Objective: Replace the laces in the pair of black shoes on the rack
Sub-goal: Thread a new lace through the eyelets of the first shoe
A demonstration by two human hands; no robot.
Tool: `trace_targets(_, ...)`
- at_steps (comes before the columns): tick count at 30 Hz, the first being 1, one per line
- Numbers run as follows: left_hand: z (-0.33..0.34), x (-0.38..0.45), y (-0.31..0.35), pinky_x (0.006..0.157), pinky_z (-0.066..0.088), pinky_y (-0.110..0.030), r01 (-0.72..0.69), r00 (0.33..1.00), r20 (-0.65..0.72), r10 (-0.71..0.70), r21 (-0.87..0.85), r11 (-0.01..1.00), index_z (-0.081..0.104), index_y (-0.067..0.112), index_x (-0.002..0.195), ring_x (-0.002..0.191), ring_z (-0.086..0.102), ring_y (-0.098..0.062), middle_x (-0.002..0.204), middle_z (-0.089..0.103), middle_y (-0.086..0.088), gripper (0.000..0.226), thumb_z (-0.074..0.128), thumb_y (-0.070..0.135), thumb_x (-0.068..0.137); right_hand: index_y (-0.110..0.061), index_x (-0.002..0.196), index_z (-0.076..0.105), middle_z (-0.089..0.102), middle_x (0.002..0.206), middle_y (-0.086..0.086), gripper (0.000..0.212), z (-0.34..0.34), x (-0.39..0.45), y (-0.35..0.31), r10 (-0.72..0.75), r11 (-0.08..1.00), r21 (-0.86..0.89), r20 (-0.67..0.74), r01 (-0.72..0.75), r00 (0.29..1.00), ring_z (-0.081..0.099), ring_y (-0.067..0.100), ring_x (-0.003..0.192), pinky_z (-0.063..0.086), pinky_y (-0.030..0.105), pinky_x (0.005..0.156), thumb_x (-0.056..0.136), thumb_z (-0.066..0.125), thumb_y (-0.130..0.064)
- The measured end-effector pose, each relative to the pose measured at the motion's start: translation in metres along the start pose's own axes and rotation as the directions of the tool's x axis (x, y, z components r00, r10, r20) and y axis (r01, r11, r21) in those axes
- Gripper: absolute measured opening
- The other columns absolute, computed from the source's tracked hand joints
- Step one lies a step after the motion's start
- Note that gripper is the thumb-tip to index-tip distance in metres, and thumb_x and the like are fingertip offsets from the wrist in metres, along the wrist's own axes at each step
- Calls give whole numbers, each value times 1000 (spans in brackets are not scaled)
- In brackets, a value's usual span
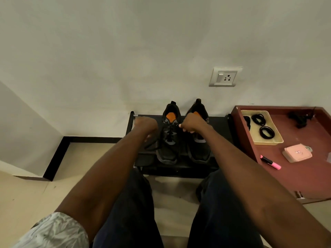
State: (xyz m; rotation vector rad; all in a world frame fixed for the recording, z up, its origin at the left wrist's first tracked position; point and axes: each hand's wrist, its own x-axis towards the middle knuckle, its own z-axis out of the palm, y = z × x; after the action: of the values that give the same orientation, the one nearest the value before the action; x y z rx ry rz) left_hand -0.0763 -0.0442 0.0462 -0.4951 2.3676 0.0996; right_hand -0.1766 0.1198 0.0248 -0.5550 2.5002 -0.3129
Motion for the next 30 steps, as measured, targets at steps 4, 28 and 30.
trace_targets(4, 10, 31, 3, 76, 46, -38, -137, 929, -371, -15, -380, 915, 55, 4, 100, 104, 63, -37, 112, 65, -19, 9, 56, 11, 93, -11, 66, 44, 46, 62, 5, 33, 28, 18, 8, -49, 978, 194, -148, 77, 988, 41, 18, 55, 31, 29, 51, 96, 57, -14)
trace_targets(28, 44, 115, 15, 58, 46, -33, -222, 965, -242, -103, -540, -812, 45, 13, 71, 51, 40, -16, 57, 43, -2, 36, 43, 21, 105, -10, 75, 49, 52, 62, 5, 31, 58, 68, 7, 158, -501, 861, -15, 93, 987, 54, 21, 57, 54, 39, 75, 105, 48, -19)
trace_targets(30, 43, 129, 14, 48, 35, -27, -226, 965, -238, -106, -561, -796, 43, 14, 71, 46, 34, -13, 54, 39, 1, 36, 40, 22, 106, -12, 76, 45, 47, 58, 2, 30, 62, 78, 9, 169, -436, 892, -45, 115, 985, 45, 18, 51, 50, 37, 65, 106, 46, -19)
